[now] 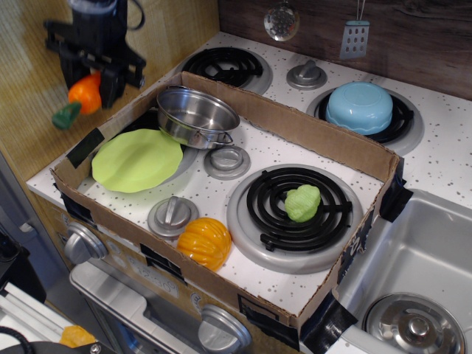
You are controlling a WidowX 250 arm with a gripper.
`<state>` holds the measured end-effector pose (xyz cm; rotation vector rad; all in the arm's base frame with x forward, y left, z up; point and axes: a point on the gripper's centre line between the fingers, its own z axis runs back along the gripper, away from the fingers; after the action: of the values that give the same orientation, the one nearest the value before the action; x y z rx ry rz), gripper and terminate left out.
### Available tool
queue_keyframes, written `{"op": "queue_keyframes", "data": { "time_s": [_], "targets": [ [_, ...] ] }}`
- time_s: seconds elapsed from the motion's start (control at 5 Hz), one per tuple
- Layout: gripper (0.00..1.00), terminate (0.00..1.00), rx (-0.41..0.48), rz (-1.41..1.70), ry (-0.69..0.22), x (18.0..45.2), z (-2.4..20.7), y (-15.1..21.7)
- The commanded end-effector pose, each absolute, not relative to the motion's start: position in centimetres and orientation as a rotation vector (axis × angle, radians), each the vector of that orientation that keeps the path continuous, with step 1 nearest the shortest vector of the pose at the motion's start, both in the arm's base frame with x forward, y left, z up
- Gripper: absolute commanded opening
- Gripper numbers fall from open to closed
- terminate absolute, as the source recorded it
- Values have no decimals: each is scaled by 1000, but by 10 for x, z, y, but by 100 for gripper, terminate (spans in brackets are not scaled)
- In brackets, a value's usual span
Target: Take carrot off plate
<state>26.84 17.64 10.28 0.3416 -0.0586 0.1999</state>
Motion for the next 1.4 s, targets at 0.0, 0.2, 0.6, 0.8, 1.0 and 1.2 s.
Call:
{"op": "queue_keyframes", "data": {
  "time_s": [0.0, 0.2, 0.6, 0.8, 1.0, 1.2],
  "targets": [
    [0, 0, 342, 188, -191, 284, 147, 122],
    [0, 0, 248, 114, -269, 301, 135, 83],
    [0, 0, 218, -46, -215, 315, 120, 23],
    [0, 0, 139, -235, -170, 316, 106, 13],
    [0, 0, 98, -290, -161, 311, 81, 8],
    [0, 0, 104, -272, -183, 306, 64, 6]
  ]
}}
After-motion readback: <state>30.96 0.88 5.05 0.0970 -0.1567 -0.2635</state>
